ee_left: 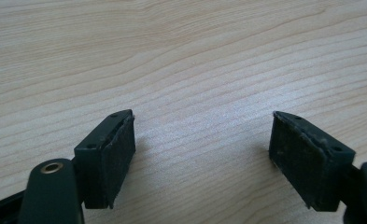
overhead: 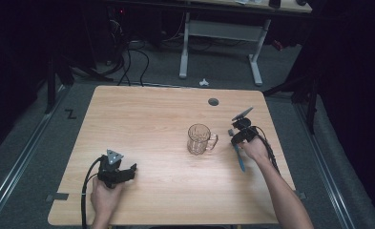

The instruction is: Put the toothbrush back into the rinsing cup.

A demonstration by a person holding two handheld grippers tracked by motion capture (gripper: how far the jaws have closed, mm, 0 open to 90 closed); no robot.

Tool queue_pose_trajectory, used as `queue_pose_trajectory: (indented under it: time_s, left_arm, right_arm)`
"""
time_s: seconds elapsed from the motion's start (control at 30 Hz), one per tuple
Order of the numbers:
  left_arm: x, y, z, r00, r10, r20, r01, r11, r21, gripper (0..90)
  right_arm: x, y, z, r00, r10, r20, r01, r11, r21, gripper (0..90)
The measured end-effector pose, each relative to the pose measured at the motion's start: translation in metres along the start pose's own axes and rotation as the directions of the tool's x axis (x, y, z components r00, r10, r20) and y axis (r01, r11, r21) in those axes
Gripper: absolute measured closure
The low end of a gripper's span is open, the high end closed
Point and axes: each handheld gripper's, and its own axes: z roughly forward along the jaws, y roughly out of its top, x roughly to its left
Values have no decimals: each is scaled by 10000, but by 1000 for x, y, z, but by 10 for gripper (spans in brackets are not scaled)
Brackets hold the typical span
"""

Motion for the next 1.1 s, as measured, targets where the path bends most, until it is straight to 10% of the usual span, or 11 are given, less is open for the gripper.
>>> queue_pose_trajectory:
  time_s: [0.7, 1.1]
  left_arm:
    - [0, 0, 0, 10000, 10, 0, -10, 10000, 8, 232]
    - [0, 0, 0, 10000, 11, -5, -11, 10000, 8, 232]
  right_arm:
    - [2, 2, 2, 9998, -178, 61, 177, 9997, 148, 792]
    - [-3, -5, -26, 9992, -165, -368, 129, 9953, -956, 793]
